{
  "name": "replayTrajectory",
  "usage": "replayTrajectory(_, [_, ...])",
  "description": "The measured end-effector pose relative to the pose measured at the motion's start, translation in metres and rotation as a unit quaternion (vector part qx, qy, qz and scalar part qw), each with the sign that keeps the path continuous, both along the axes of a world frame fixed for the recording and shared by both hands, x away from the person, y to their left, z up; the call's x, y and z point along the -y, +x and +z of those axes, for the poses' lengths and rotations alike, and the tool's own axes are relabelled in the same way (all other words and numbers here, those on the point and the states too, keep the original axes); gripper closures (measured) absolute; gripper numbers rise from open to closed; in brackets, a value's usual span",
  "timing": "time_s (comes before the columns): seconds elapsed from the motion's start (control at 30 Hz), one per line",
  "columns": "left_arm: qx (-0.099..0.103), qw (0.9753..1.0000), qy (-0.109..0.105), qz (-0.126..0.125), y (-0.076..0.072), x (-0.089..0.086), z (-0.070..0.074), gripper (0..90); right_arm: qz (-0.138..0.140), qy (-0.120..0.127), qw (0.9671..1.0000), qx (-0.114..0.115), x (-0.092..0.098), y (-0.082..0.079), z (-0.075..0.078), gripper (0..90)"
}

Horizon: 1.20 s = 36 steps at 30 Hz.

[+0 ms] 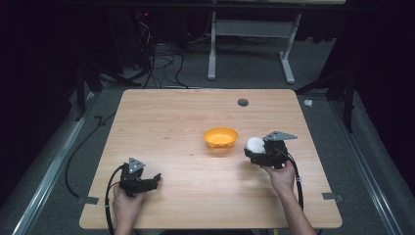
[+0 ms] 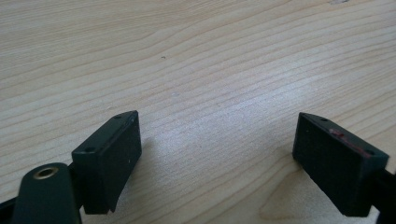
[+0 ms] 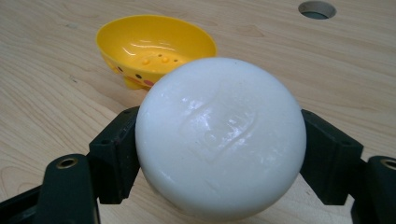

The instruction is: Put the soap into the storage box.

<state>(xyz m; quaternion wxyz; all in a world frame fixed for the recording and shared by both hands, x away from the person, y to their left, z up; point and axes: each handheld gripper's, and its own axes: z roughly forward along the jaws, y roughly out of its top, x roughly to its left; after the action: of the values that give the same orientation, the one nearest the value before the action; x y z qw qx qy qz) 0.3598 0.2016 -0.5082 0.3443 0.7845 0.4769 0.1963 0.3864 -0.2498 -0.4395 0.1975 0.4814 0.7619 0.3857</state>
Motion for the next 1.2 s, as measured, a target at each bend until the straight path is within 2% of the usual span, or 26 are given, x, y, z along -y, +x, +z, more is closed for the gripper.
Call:
replayTrajectory(0.3, [0.0,1.0,0.0,0.0,0.0,0.0,0.0,16.2,0.021,-0.012,0.9997,0.007,-0.018,0.01,0.009,24.7])
replayTrajectory(0.67, [0.0,1.0,0.0,-0.001,0.0,0.0,0.0,16.2,0.053,-0.021,0.9984,0.003,-0.04,0.02,0.014,24.8])
replayTrajectory(1.03, [0.0,1.0,0.0,-0.001,0.0,0.0,0.0,16.1,0.063,-0.03,0.9976,0.0,-0.054,0.029,0.019,24.8])
replayTrajectory(1.2, [0.0,1.0,0.0,-0.001,0.0,0.0,0.0,16.1,0.07,-0.025,0.9972,0.004,-0.059,0.035,0.022,24.8])
